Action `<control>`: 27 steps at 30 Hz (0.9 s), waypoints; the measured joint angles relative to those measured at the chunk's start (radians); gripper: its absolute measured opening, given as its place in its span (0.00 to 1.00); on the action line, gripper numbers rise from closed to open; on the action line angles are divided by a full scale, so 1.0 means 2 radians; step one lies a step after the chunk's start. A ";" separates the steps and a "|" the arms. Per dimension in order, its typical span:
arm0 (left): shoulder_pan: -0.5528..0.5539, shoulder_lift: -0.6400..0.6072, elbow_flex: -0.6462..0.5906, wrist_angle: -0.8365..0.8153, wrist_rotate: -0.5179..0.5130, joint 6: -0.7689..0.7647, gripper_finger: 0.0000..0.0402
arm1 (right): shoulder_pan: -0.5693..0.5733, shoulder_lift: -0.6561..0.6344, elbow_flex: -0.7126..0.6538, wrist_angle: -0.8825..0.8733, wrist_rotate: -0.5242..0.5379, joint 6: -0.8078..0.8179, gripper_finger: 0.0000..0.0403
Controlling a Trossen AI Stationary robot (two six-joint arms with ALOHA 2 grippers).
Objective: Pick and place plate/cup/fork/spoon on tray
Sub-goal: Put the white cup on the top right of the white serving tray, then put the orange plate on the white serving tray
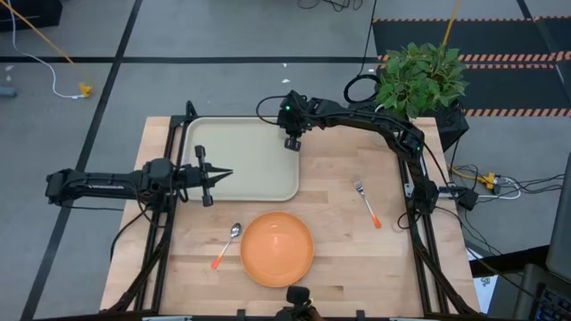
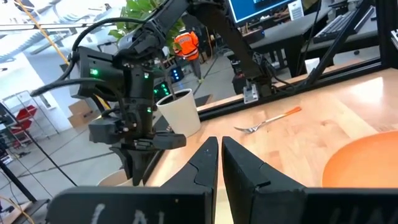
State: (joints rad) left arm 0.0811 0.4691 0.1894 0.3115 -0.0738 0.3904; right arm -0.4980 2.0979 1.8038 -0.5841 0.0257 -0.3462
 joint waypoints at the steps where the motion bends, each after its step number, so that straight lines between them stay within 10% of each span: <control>1: 0.000 0.001 0.000 0.000 0.000 0.000 0.06 | 0.000 0.000 0.000 0.003 0.000 0.002 0.07; 27: 0.000 0.024 0.099 -0.127 -0.029 -0.084 0.06 | 0.027 -0.041 0.000 0.033 0.004 0.024 0.34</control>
State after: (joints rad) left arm 0.0810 0.5167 0.3867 0.0572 -0.1311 0.2221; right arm -0.4431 2.0165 1.8038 -0.5180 0.0343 -0.2982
